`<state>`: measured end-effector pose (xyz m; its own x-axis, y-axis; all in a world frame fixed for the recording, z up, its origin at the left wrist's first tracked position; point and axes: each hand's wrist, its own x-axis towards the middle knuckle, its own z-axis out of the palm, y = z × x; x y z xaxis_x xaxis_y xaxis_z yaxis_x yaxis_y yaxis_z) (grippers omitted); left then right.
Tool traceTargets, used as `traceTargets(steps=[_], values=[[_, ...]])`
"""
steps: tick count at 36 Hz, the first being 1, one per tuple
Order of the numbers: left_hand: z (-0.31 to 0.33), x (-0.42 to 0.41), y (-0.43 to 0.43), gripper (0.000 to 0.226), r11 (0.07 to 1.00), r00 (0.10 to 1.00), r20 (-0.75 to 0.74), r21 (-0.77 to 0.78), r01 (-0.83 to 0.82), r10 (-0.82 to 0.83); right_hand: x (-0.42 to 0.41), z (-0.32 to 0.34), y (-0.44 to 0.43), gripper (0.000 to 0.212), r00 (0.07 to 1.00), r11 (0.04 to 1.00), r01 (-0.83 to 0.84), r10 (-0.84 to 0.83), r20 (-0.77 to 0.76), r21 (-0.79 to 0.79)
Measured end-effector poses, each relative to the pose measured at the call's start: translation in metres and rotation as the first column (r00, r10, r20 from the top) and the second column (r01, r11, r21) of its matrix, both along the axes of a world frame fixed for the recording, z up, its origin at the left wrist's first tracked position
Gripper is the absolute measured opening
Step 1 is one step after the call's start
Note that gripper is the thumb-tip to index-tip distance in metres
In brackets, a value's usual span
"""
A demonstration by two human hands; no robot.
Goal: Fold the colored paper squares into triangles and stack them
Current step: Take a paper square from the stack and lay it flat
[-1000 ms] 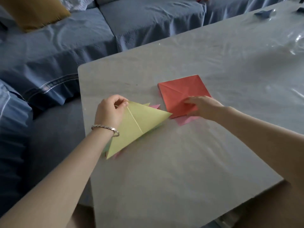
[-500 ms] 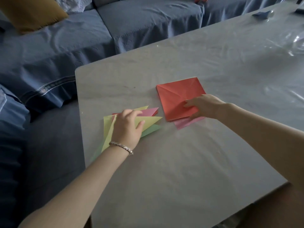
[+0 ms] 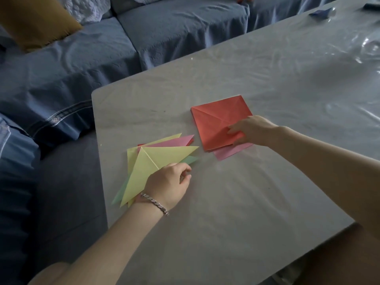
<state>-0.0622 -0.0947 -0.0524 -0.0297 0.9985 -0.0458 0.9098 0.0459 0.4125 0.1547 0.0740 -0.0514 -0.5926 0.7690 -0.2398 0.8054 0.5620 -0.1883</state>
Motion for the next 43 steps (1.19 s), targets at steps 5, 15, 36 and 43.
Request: traceTargets(steps=[5, 15, 36, 43], values=[[-0.002, 0.000, -0.003, 0.016, 0.999, 1.000, -0.012, -0.033, -0.003, 0.002, 0.001, 0.005, -0.002, 0.031, 1.000, 1.000, -0.026, 0.026, 0.005, 0.003], [0.006, 0.002, -0.002, 0.017, 1.000, 0.999, 0.032, -0.024, -0.017, 0.017, -0.006, 0.001, -0.025, 0.022, 0.964, 0.978, 0.172, -0.142, -0.225, 0.121], [-0.015, 0.042, 0.000, 0.037, 0.985, 0.985, 0.163, 0.174, 0.025, -0.054, 0.021, -0.006, -0.108, 0.019, 0.927, 0.973, 0.134, -0.190, -0.323, -0.187], [-0.025, 0.044, 0.004, 0.031, 0.975, 0.974, 0.044, 0.004, 0.223, -0.223, 0.024, -0.009, -0.107, 0.023, 0.930, 0.954, 0.105, -0.194, -0.313, -0.279]])
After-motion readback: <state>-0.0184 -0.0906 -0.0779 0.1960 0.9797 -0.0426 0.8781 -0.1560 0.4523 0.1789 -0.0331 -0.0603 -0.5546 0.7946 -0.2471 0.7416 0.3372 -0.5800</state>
